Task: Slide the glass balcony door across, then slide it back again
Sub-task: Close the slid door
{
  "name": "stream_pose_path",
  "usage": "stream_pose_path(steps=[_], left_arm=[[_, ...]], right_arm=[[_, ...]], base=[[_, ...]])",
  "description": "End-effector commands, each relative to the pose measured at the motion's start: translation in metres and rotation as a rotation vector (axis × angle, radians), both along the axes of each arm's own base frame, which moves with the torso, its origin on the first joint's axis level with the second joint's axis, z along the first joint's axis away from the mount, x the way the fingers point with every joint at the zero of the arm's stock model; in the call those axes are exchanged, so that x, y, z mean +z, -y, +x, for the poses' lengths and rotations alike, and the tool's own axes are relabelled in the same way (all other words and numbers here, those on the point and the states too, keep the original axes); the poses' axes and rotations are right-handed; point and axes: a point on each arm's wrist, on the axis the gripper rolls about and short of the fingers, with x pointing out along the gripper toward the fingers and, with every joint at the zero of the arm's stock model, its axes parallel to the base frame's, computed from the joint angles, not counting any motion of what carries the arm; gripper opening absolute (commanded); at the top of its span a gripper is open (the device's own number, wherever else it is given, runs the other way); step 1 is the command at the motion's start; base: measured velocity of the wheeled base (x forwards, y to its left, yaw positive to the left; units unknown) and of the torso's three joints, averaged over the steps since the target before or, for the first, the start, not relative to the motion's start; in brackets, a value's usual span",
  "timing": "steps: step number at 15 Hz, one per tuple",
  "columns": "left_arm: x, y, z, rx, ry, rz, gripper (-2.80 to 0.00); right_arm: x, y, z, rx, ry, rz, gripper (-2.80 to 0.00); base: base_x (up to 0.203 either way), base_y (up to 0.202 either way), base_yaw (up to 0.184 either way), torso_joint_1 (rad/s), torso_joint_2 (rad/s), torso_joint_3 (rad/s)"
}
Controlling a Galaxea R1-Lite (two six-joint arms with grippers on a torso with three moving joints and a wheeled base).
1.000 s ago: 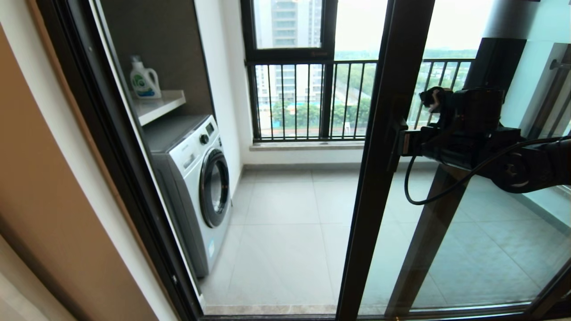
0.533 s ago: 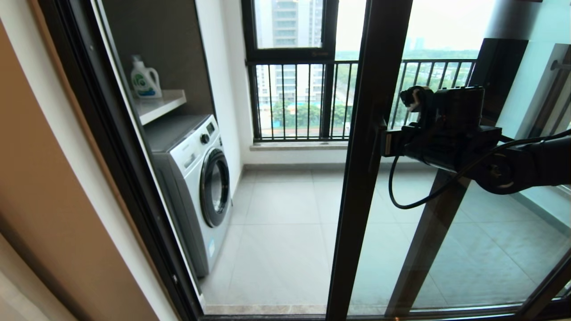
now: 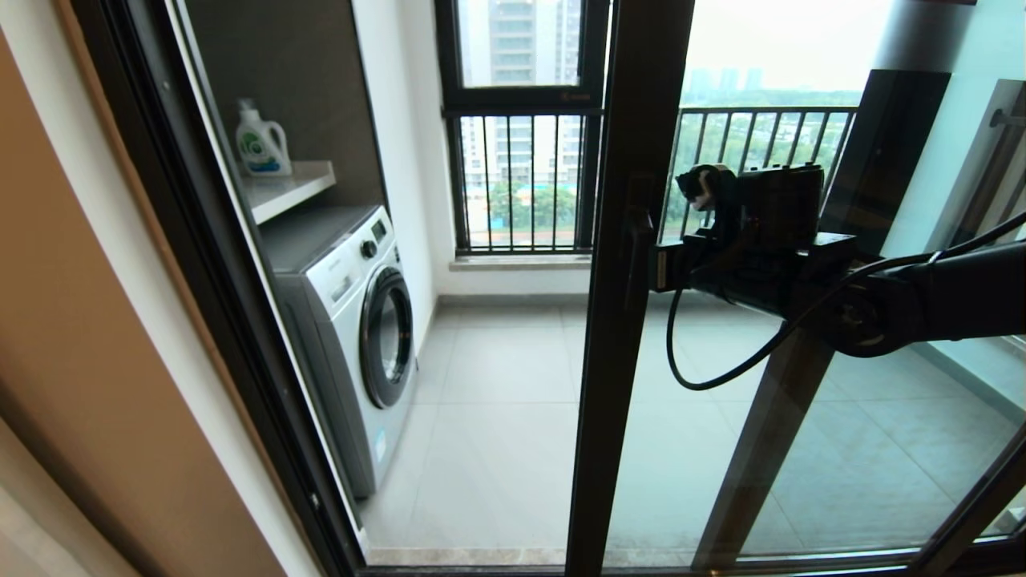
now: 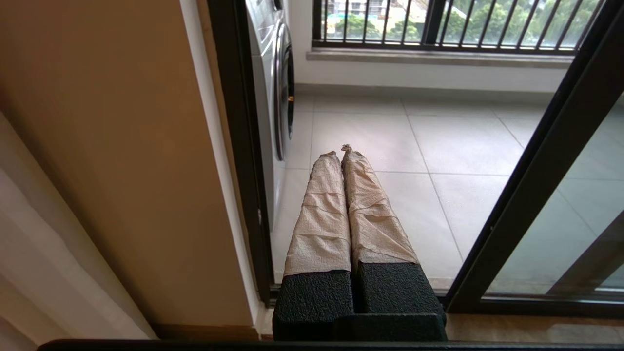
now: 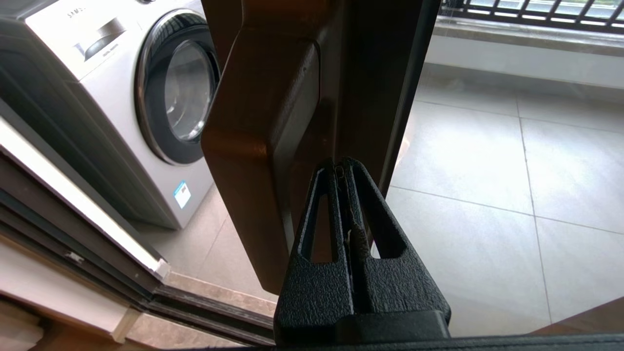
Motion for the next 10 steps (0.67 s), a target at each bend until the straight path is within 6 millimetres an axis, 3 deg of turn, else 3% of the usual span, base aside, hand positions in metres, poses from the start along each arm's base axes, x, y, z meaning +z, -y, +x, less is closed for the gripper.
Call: stream_pose_path(steps=[1, 10], left_arm=[[0.0, 0.0, 0.0, 0.0, 0.001, 0.0, -2.8], [0.0, 0.0, 0.0, 0.0, 0.001, 0.0, -2.8]], right_arm=[[-0.003, -0.008, 0.0, 0.017, -0.004, -0.002, -2.8], [-0.007, -0.044, 0.001, 0.096, 0.0, -0.002, -2.8]], base=[[0.0, 0.0, 0.0, 0.0, 0.0, 0.0], [0.0, 0.0, 0.0, 0.0, 0.0, 0.0]])
